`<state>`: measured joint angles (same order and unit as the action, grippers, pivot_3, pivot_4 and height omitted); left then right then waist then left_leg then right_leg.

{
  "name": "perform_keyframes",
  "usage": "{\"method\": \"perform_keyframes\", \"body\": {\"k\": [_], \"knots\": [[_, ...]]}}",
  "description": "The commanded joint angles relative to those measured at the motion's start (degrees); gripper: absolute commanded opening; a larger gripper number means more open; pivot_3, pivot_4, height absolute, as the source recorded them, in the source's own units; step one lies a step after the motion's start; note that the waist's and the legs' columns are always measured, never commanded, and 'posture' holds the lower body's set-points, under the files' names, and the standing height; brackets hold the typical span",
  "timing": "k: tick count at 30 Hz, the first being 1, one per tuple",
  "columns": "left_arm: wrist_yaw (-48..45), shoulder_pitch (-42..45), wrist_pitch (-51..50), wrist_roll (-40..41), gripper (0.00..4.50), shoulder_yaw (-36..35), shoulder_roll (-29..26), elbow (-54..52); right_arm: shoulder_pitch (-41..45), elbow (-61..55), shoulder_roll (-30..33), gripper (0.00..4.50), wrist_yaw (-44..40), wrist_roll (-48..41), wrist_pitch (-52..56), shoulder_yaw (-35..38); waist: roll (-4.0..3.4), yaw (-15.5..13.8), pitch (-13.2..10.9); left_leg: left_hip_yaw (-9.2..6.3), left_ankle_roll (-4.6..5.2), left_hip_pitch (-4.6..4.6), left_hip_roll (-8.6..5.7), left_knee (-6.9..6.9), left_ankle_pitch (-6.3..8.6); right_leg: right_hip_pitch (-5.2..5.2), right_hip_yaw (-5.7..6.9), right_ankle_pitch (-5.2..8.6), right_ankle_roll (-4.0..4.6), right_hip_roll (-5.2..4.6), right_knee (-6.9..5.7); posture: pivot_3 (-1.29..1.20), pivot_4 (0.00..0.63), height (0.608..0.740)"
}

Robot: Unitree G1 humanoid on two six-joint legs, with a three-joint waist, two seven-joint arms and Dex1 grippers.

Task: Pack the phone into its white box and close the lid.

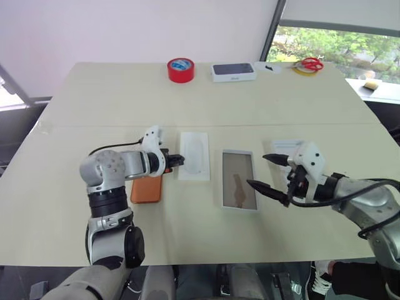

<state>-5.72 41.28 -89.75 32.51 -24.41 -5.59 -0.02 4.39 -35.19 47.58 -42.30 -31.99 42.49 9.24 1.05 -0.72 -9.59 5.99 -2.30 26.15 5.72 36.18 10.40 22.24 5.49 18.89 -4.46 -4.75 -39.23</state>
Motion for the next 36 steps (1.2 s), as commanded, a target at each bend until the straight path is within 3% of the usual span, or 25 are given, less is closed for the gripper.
{"method": "perform_keyframes", "body": {"k": [1,4,10,13,20,27,30,36], "knots": [[-0.01,1.79,-0.78,0.06,0.06,-3.23,0.62,-0.19,-1.2,-5.51,4.07,4.5,-2.58,-1.6,2.94,-2.08,0.02,-0.01,-0.01,0.0,0.0,0.0,0.0,0.0,0.0,-0.01,0.0,0.0,0.0,0.0,0.0,0.0,0.15,0.73],[-0.41,2.36,-0.84,0.47,0.06,-5.63,0.99,-0.21,-1.51,-8.95,8.84,4.5,-2.96,0.65,6.05,-7.86,0.05,0.0,-0.02,-0.01,0.01,0.0,0.0,0.0,0.0,-0.01,0.0,0.0,0.0,-0.01,0.0,0.0,0.15,0.73],[-1.27,3.25,-1.78,0.97,0.06,-8.35,1.27,-0.22,3.74,-7.44,8.81,4.5,-1.54,6.02,8.01,-19.76,0.06,0.03,-0.02,-0.02,0.0,0.0,0.0,0.0,0.0,0.0,0.0,0.0,0.0,-0.01,0.0,0.0,0.15,0.73],[-1.67,3.06,-2.54,1.28,0.0,-8.27,1.43,-0.73,5.7,-5.76,8.69,3.65,-1.44,10.24,6.59,-24.55,0.08,-0.09,-0.03,-0.02,0.0,0.02,0.0,0.01,0.0,0.01,0.0,0.0,0.0,-0.02,0.0,0.0,0.15,0.73],[-1.95,3.5,-2.75,1.99,0.0,-11.93,2.44,-1.07,8.54,-3.73,7.77,0.07,-3.91,13.29,4.29,-27.9,0.09,0.01,-0.04,-0.02,-0.01,0.03,0.0,0.02,-0.01,0.02,0.0,0.0,0.0,-0.02,0.0,0.0,0.15,0.73],[-1.88,6.21,-2.26,2.58,0.0,-19.13,2.38,-1.24,11.73,-0.59,7.35,0.07,-8.99,20.89,-7.69,-32.87,0.11,0.03,-0.05,-0.02,-0.02,0.03,0.0,0.02,-0.01,0.03,0.01,0.0,0.0,-0.02,0.0,0.0,0.15,0.73],[-1.26,8.23,-1.18,2.41,0.0,-24.15,0.86,-0.19,16.18,3.99,4.78,0.07,-10.43,26.25,-13.22,-36.52,0.14,0.23,-0.07,-0.01,-0.05,0.02,0.0,0.01,-0.03,0.04,0.01,0.0,0.0,-0.01,-0.01,0.0,0.15,0.73],[-1.44,9.26,-2.38,3.09,0.0,-26.12,0.44,-2.33,24.76,15.04,-4.45,0.07,-13.02,29.35,-16.47,-39.45,0.15,0.09,-0.07,0.0,-0.28,0.01,0.01,0.0,-0.17,0.03,0.01,0.0,0.0,0.0,-0.01,0.0,0.15,0.73]]}}
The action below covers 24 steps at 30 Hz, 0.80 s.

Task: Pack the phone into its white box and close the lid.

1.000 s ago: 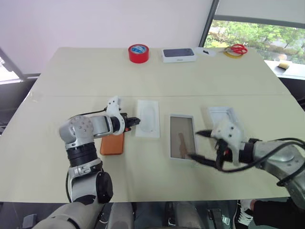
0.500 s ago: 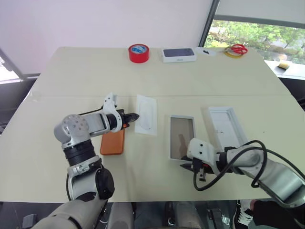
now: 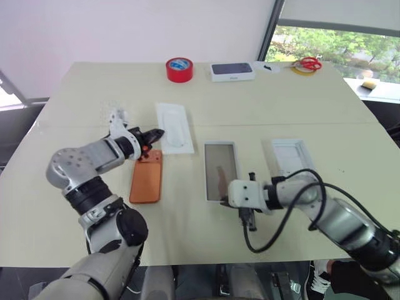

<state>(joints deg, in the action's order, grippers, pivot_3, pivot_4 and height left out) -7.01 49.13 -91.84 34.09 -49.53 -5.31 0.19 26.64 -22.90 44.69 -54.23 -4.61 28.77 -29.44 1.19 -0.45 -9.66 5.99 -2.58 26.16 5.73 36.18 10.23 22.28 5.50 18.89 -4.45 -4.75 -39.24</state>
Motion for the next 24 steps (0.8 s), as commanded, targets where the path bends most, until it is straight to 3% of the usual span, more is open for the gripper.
{"method": "perform_keyframes", "body": {"k": [1,4,9,16,24], "knots": [[-0.07,1.5,-0.48,1.59,0.0,-1.04,0.33,-2.87,3.32,4.25,-2.36,0.07,-1.52,2.63,-3.32,-0.93,0.01,-0.35,-0.01,0.0,-0.02,0.01,0.0,0.01,-0.01,-0.02,0.0,0.0,0.0,-0.01,0.0,0.0,0.15,0.73],[0.42,1.56,-0.66,1.86,0.0,-1.13,1.62,-3.9,4.85,7.2,-3.89,0.89,-2.38,3.0,-3.13,-0.03,0.03,-0.43,-0.01,0.0,-0.03,0.05,-0.01,0.05,-0.02,-0.03,0.02,0.0,-0.01,-0.04,0.01,0.0,0.15,0.73],[0.73,-1.39,-0.66,5.53,0.0,3.43,4.15,-6.31,2.09,5.23,-2.32,3.41,0.33,2.12,-3.48,7.85,0.04,-0.26,-0.01,0.0,-0.03,0.05,-0.01,0.03,-0.02,-0.01,0.02,0.0,-0.01,-0.04,0.01,0.0,0.15,0.73],[3.84,-9.04,-0.66,13.58,0.0,12.47,5.45,-9.79,-3.44,3.37,1.64,3.41,1.74,-0.24,-1.22,19.35,0.03,-0.27,-0.01,0.01,-0.02,0.03,-0.01,0.01,-0.01,-0.02,0.01,-0.01,0.0,-0.05,0.0,0.0,0.15,0.73],[7.54,-12.36,-0.66,19.24,0.0,16.74,4.88,-8.59,-4.89,4.74,1.46,3.41,2.92,0.42,-2.05,21.31,0.03,-0.21,-0.01,0.01,0.06,0.0,-0.01,0.01,0.04,-0.03,0.0,-0.01,0.0,-0.03,0.0,0.0,0.15,0.73]]}}
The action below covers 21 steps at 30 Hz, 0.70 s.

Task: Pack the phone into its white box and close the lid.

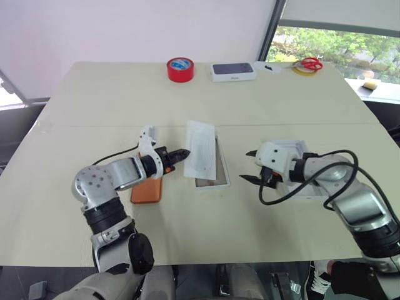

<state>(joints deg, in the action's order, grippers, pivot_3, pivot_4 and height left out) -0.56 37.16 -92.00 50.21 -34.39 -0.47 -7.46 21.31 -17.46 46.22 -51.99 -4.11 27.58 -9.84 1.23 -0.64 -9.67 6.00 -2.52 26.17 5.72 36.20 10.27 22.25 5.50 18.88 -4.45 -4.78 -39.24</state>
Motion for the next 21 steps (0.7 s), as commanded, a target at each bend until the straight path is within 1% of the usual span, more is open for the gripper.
{"method": "perform_keyframes", "body": {"k": [1,3,6,7,8,9,10,12,13,16,17,18,19,21], "knots": [[1.61,-0.52,-0.5,3.67,0.0,1.79,0.19,-0.81,0.45,-0.71,-0.18,3.41,0.81,-0.04,-0.89,1.64,0.0,-0.05,0.0,0.0,0.0,0.0,0.0,0.0,0.0,0.0,0.0,0.0,0.0,0.0,0.0,0.0,0.15,0.73],[2.36,-0.88,-0.5,4.83,0.0,2.77,0.63,-0.77,0.49,-0.64,-0.48,3.41,1.17,0.08,-0.95,1.44,0.0,-0.09,0.0,-0.01,0.0,0.0,0.0,0.0,0.0,0.0,0.0,0.0,0.0,0.0,0.0,0.0,0.15,0.73],[3.36,-1.73,-0.5,6.65,0.91,4.18,0.38,-0.92,0.37,-0.83,-0.63,3.48,1.64,0.06,-0.97,1.42,0.0,-0.1,0.0,0.0,-0.05,0.01,-0.01,0.02,-0.03,-0.02,0.0,0.0,0.0,-0.01,0.01,0.0,0.15,0.73],[3.68,-1.92,-0.5,7.25,1.43,4.22,0.21,-0.98,0.39,-0.89,-0.66,3.48,1.75,-0.04,-0.94,1.55,0.0,-0.1,0.0,0.0,-0.05,0.01,-0.01,0.02,-0.03,-0.02,0.0,0.0,0.0,-0.01,0.01,0.0,0.15,0.73],[3.96,-2.02,-0.5,7.87,1.84,4.1,0.03,-1.01,0.43,-0.91,-0.66,3.48,1.84,-0.14,-0.91,1.65,0.0,-0.09,0.0,0.0,-0.05,0.01,-0.01,0.02,-0.03,-0.02,0.0,0.0,0.0,-0.01,0.01,0.0,0.15,0.73],[4.19,-2.09,-0.5,8.62,2.41,3.92,-0.2,-1.01,0.47,-0.91,-0.65,3.48,1.9,-0.24,-0.89,1.76,0.0,-0.09,0.0,-0.01,-0.05,0.01,0.0,0.01,-0.03,-0.01,0.0,0.0,0.0,0.0,0.01,0.0,0.15,0.73],[4.23,-2.07,-0.5,9.43,2.84,3.59,-0.45,-1.11,0.52,-0.89,-0.64,3.48,1.97,-0.34,-0.87,1.87,0.0,-0.06,0.0,-0.01,-0.05,0.01,0.0,0.0,-0.03,-0.01,0.0,0.0,0.0,0.0,0.01,0.0,0.15,0.73],[3.88,-1.5,-0.5,10.98,3.86,2.53,-1.6,-1.26,1.09,-0.6,-1.38,3.48,2.33,-1.3,-0.27,2.49,0.0,-0.01,0.0,-0.01,-0.05,0.0,0.0,0.01,-0.03,-0.01,0.0,0.0,0.0,0.0,0.01,0.0,0.15,0.73],[3.68,-1.21,-0.5,11.48,3.86,2.13,-2.32,-1.38,1.45,-0.53,-1.89,3.48,2.47,-2.01,0.4,2.81,0.0,0.0,0.0,-0.01,-0.05,0.0,0.0,0.0,-0.03,-0.01,0.0,0.0,0.0,0.0,0.0,0.0,0.15,0.73],[3.03,-0.22,0.4,10.69,3.9,1.13,-4.75,-1.73,2.69,0.01,-3.23,2.69,3.25,-2.29,1.43,2.85,0.0,-0.03,0.0,-0.01,-0.05,0.0,0.0,0.0,-0.03,0.0,0.0,0.0,0.0,0.01,0.0,0.0,0.15,0.73],[2.85,0.04,1.38,10.33,3.9,0.82,-5.51,-1.65,3.15,0.21,-3.77,2.24,3.63,-2.37,1.94,2.77,0.0,-0.05,0.0,0.0,-0.05,0.0,0.0,0.0,-0.03,0.0,0.0,0.0,0.0,0.01,0.0,0.0,0.15,0.73],[2.47,0.31,3.06,9.77,3.9,0.58,-6.67,-1.32,3.91,0.67,-4.64,1.64,4.38,-2.27,2.52,2.51,0.0,-0.05,0.0,0.0,-0.05,0.0,0.0,0.01,-0.03,0.0,0.0,0.0,0.0,0.01,0.0,0.0,0.15,0.73],[1.86,0.3,4.39,9.06,3.9,1.05,-8.11,-1.27,4.57,0.9,-5.39,1.21,4.91,-2.34,3.29,2.29,0.0,-0.04,0.0,-0.01,-0.05,0.0,0.0,0.0,-0.03,0.0,0.0,0.0,0.0,0.01,0.0,0.0,0.15,0.73],[-2.02,-1.55,9.23,5.29,3.9,6.27,-13.71,-3.4,6.11,1.07,-7.26,0.08,5.87,-2.7,5.47,1.79,-0.01,0.02,0.0,-0.01,-0.08,0.0,0.0,-0.02,-0.05,0.02,0.01,0.0,0.0,0.01,0.0,0.0,0.15,0.73]]}}
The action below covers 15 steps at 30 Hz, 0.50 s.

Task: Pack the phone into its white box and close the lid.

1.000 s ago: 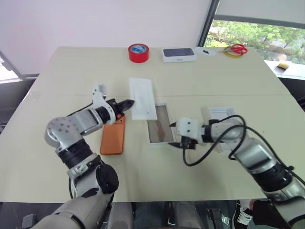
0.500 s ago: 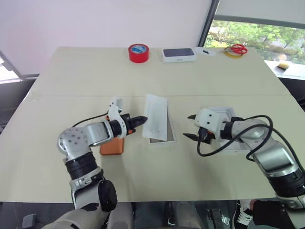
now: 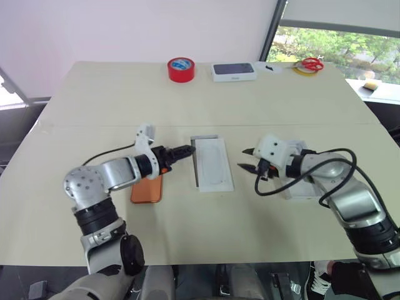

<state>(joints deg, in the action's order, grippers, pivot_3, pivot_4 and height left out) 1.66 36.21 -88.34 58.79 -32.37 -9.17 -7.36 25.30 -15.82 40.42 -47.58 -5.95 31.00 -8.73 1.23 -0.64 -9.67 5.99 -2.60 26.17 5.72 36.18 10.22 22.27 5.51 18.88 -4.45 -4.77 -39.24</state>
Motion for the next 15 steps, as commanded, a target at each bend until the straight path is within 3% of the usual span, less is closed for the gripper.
{"method": "perform_keyframes", "body": {"k": [1,4,9,11,15], "knots": [[-8.0,-2.89,10.19,-7.02,3.9,9.23,-9.48,-5.81,3.05,-0.62,-2.74,0.08,1.95,-1.08,3.6,0.17,-0.01,0.11,0.0,0.01,0.0,0.0,0.0,0.0,0.0,0.01,0.0,0.0,0.0,0.01,0.0,0.0,0.15,0.73],[-19.7,-10.31,27.55,-17.67,3.9,20.52,-19.18,-11.03,6.5,1.62,-7.55,0.08,5.55,0.32,8.29,-2.02,-0.07,0.41,0.04,0.1,-0.11,-0.01,0.01,-0.1,-0.06,0.07,-0.02,0.0,0.02,0.0,0.01,0.0,0.15,0.73],[-32.76,-18.75,44.01,-28.54,3.9,30.82,-29.63,-11.9,9.75,4.78,-10.98,0.08,8.2,4.53,9.02,-7.78,-0.08,0.02,0.04,0.13,0.04,0.02,0.02,-0.09,0.05,0.11,-0.02,0.0,0.04,-0.02,0.03,0.0,0.15,0.73],[-36.9,-21.61,49.05,-31.41,3.9,32.84,-32.47,-11.94,11.23,6.51,-12.81,0.08,9.23,6.03,8.9,-10.24,-0.09,0.07,0.04,0.14,0.11,0.12,0.03,-0.08,0.09,0.23,-0.02,0.0,0.04,-0.03,0.03,0.0,0.15,0.73],[-40.77,-24.22,51.34,-29.66,3.9,30.37,-32.51,-11.54,13.95,11.72,-16.35,0.08,10.88,9.17,8.26,-14.12,-0.09,0.27,0.04,0.14,0.13,0.14,0.05,-0.11,0.1,0.27,-0.02,-0.01,0.06,-0.02,0.01,0.0,0.15,0.73]]}}
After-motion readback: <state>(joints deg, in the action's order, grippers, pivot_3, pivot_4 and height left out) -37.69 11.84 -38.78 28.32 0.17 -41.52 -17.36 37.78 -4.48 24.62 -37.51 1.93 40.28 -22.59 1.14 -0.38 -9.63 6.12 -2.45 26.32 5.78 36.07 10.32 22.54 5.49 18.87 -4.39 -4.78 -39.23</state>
